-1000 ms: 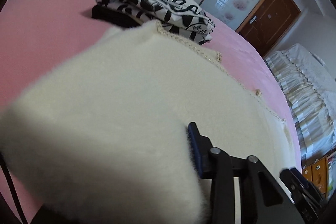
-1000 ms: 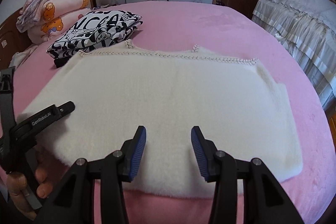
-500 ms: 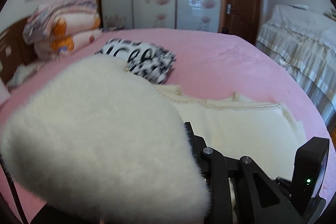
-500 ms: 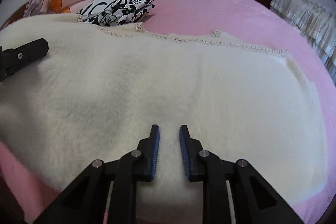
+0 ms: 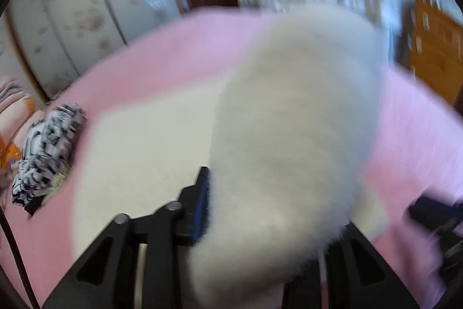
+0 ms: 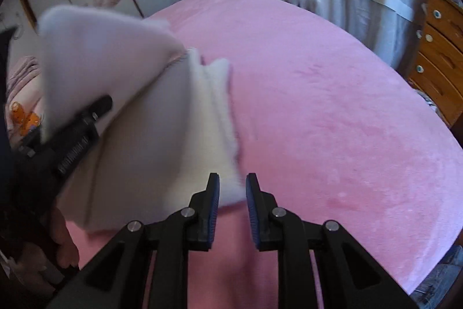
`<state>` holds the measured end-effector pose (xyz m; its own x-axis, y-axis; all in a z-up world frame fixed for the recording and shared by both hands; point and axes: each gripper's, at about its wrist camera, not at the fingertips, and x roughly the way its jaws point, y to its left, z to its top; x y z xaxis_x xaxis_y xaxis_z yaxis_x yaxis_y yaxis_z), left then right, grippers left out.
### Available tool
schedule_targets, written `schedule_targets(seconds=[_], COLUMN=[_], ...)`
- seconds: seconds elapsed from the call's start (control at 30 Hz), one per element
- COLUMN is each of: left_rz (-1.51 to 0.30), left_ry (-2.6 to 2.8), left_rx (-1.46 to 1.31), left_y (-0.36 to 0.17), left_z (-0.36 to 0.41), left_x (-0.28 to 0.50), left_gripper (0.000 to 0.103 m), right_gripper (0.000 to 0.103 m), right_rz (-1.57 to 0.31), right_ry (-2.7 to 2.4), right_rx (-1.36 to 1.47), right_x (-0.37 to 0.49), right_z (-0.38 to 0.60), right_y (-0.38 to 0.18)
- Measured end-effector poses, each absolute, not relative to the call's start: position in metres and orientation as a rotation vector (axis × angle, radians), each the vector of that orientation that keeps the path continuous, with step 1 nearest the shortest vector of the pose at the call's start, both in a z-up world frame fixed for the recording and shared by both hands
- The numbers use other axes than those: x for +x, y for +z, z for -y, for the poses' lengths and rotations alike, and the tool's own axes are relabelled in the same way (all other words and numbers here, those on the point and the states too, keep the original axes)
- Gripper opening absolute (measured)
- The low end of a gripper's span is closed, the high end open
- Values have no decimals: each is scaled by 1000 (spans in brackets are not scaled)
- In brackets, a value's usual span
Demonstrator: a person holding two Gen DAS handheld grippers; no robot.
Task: Fold large clothes
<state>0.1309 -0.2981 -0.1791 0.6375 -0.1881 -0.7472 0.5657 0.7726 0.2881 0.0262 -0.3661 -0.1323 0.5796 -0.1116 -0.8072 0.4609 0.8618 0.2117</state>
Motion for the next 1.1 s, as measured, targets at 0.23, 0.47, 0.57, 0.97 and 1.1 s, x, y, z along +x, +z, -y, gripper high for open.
schedule_targets(seconds=[0.23,0.47,0.57,0.97,1.1], left_rz=[-651,-658,-694,-1004,-1044], left_ry=[-607,-702,-655,-378,-386], left_rx=[634,513,406,20,53], left_y=[-171,-106,-79,-127,-145], left_z=[299,237,195,87,97], left_x=[85,68,74,195,207], left_gripper=[83,89,91,91,72], right_gripper=[19,34,41,57,16], right_rz=[-916,-868,-831,-930,-1077], right_ry=[-360,-312,-255,-62,-50], right_rx=[444,448,425,302,209], right_x=[11,17,21,120,146], right_z=[382,386,383,353,339], right_y=[-137,-108,-85,-79,-111])
